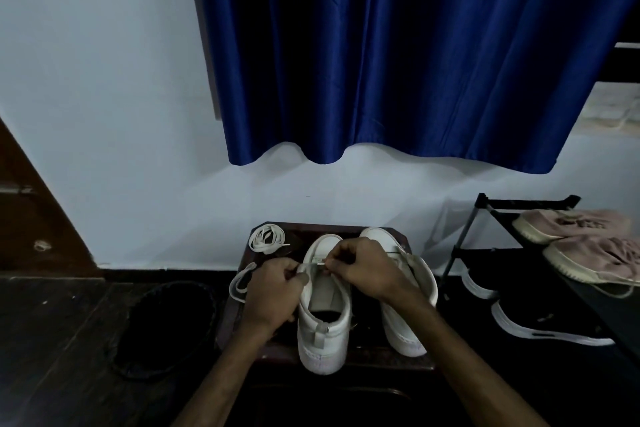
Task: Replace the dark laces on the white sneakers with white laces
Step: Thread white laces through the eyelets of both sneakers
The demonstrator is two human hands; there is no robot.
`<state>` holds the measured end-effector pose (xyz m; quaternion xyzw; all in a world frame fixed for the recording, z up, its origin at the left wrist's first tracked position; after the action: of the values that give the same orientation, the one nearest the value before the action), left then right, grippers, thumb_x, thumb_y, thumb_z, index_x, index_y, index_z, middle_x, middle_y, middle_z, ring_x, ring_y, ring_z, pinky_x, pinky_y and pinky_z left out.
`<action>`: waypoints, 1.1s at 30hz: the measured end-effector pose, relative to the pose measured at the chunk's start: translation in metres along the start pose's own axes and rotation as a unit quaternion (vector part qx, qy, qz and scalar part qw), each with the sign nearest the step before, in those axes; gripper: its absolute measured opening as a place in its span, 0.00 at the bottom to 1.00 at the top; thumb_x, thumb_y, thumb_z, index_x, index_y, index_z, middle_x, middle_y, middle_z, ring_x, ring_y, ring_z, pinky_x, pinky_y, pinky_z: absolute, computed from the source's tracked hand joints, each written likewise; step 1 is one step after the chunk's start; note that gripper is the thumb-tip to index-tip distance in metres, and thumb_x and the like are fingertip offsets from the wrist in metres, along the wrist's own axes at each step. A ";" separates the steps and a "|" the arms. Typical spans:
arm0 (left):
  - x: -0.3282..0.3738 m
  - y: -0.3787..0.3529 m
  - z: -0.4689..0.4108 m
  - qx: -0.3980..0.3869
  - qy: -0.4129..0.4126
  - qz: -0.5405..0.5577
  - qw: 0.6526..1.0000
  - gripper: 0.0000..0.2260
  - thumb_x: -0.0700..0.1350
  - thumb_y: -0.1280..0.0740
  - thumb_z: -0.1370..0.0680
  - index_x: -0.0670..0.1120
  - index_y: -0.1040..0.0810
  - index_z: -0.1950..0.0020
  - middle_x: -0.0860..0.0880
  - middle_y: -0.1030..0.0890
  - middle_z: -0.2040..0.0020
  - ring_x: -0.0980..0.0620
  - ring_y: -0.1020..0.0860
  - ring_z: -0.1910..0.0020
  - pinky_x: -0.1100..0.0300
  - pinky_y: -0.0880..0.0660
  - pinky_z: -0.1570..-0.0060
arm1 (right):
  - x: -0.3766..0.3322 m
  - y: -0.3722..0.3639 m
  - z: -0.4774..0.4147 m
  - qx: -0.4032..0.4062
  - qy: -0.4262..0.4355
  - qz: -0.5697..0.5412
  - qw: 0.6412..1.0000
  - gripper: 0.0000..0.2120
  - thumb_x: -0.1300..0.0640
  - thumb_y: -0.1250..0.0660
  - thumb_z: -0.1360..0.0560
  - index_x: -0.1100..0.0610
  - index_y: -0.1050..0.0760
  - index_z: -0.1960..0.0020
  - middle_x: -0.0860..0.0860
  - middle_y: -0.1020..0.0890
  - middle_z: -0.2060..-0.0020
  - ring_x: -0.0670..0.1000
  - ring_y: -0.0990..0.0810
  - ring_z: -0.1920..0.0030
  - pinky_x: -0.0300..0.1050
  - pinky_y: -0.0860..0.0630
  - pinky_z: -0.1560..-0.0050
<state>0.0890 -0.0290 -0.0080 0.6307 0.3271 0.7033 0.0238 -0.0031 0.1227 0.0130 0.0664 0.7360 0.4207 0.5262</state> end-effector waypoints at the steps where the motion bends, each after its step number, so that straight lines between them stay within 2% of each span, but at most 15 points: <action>1: 0.000 0.001 0.001 -0.006 0.011 0.020 1.000 0.04 0.41 0.32 0.26 0.47 0.18 0.59 0.50 0.17 0.65 0.45 0.18 0.68 0.52 0.22 0.75 | -0.001 0.000 -0.001 -0.001 -0.005 0.008 1.000 0.05 0.54 0.30 0.27 0.54 0.16 0.59 0.48 0.15 0.62 0.44 0.18 0.60 0.48 0.21 0.52; 3: 0.002 0.001 0.003 -0.021 0.027 0.046 0.998 0.04 0.40 0.32 0.25 0.46 0.18 0.58 0.45 0.17 0.63 0.42 0.17 0.65 0.51 0.21 0.75 | -0.001 -0.001 -0.002 -0.016 -0.023 -0.015 0.999 0.07 0.53 0.31 0.28 0.51 0.17 0.63 0.49 0.14 0.64 0.46 0.18 0.62 0.50 0.21 0.52; 6: 0.001 -0.002 0.003 -0.041 0.042 0.063 0.996 0.07 0.48 0.35 0.30 0.50 0.18 0.57 0.44 0.16 0.61 0.41 0.17 0.61 0.49 0.20 0.72 | 0.003 0.001 -0.002 -0.019 -0.050 -0.058 0.997 0.08 0.52 0.30 0.30 0.47 0.17 0.67 0.51 0.14 0.64 0.50 0.17 0.62 0.54 0.20 0.52; 9: -0.003 -0.004 0.000 -0.034 0.038 0.055 0.997 0.12 0.53 0.38 0.35 0.56 0.18 0.56 0.50 0.16 0.62 0.44 0.17 0.58 0.41 0.19 0.60 | -0.004 -0.001 -0.002 -0.023 -0.016 0.000 1.000 0.05 0.55 0.28 0.28 0.52 0.15 0.61 0.51 0.14 0.62 0.47 0.17 0.60 0.49 0.21 0.53; 11: -0.004 -0.005 -0.001 -0.032 0.035 0.057 0.997 0.12 0.54 0.38 0.36 0.56 0.18 0.56 0.51 0.16 0.62 0.46 0.17 0.57 0.40 0.21 0.55 | -0.009 -0.004 -0.003 -0.021 0.000 0.049 0.999 0.05 0.54 0.28 0.28 0.54 0.15 0.58 0.50 0.14 0.60 0.46 0.18 0.59 0.46 0.22 0.54; 16: -0.004 -0.004 0.001 -0.027 0.027 0.065 0.997 0.10 0.53 0.36 0.34 0.56 0.18 0.57 0.51 0.16 0.63 0.47 0.18 0.57 0.39 0.21 0.54 | -0.011 -0.010 -0.003 0.005 -0.028 0.121 0.992 0.09 0.46 0.31 0.28 0.51 0.17 0.58 0.48 0.15 0.60 0.48 0.18 0.56 0.46 0.21 0.56; 19: -0.003 -0.005 0.004 -0.017 0.012 0.060 0.998 0.10 0.56 0.36 0.32 0.56 0.18 0.56 0.54 0.16 0.62 0.51 0.18 0.58 0.42 0.21 0.53 | -0.014 -0.014 -0.002 0.016 -0.018 0.160 0.987 0.11 0.46 0.34 0.27 0.52 0.18 0.56 0.49 0.15 0.57 0.52 0.19 0.53 0.48 0.22 0.54; 21: -0.002 -0.004 0.008 -0.016 0.010 0.066 0.998 0.12 0.58 0.37 0.26 0.53 0.18 0.55 0.53 0.16 0.61 0.51 0.18 0.58 0.42 0.20 0.57 | -0.016 -0.015 -0.001 0.020 -0.003 0.176 0.984 0.11 0.47 0.34 0.26 0.53 0.18 0.55 0.51 0.15 0.56 0.53 0.19 0.51 0.48 0.22 0.53; 23: -0.005 -0.010 0.012 -0.040 0.043 0.115 0.992 0.12 0.52 0.39 0.19 0.49 0.19 0.54 0.48 0.17 0.59 0.48 0.17 0.62 0.41 0.19 0.65 | -0.016 -0.014 -0.001 0.020 0.006 0.178 0.984 0.08 0.49 0.33 0.26 0.52 0.18 0.55 0.51 0.15 0.55 0.53 0.19 0.51 0.47 0.23 0.53; 25: -0.009 -0.019 0.013 -0.041 0.050 0.122 0.990 0.07 0.44 0.37 0.19 0.49 0.20 0.54 0.47 0.17 0.60 0.49 0.17 0.66 0.42 0.19 0.69 | -0.016 -0.011 0.001 0.026 0.016 0.187 0.982 0.06 0.52 0.32 0.26 0.52 0.17 0.55 0.50 0.15 0.54 0.53 0.19 0.51 0.47 0.23 0.53; 28: -0.012 -0.027 0.010 0.024 0.021 0.073 0.997 0.06 0.41 0.33 0.24 0.52 0.22 0.58 0.52 0.18 0.64 0.50 0.18 0.64 0.46 0.19 0.64 | -0.014 -0.009 0.003 0.020 0.033 0.181 0.983 0.05 0.54 0.32 0.26 0.54 0.17 0.55 0.52 0.15 0.56 0.54 0.19 0.52 0.49 0.22 0.52; 30: -0.006 -0.029 0.013 0.048 0.008 0.049 0.998 0.04 0.44 0.31 0.24 0.51 0.23 0.58 0.53 0.18 0.63 0.52 0.19 0.60 0.55 0.24 0.60 | -0.011 -0.007 0.005 0.024 0.043 0.154 0.987 0.10 0.54 0.34 0.23 0.58 0.18 0.57 0.55 0.15 0.60 0.55 0.19 0.56 0.51 0.24 0.53; 33: -0.002 -0.029 0.016 0.064 0.006 0.019 0.998 0.04 0.49 0.33 0.23 0.51 0.25 0.56 0.54 0.20 0.61 0.54 0.23 0.61 0.58 0.32 0.61 | -0.012 -0.007 0.015 0.015 0.035 0.118 0.992 0.19 0.46 0.38 0.21 0.60 0.20 0.58 0.53 0.18 0.65 0.51 0.21 0.61 0.46 0.28 0.58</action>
<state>0.0931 -0.0001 -0.0245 0.6329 0.3596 0.6849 -0.0322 0.0168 0.1199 0.0153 0.1458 0.7472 0.4709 0.4457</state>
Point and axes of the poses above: each hand's wrist, its own z-axis away from the middle knuckle, its own y-axis out of the back of the hand, x = y × z, the point moved 3 cm from there along -z, towards the middle knuckle
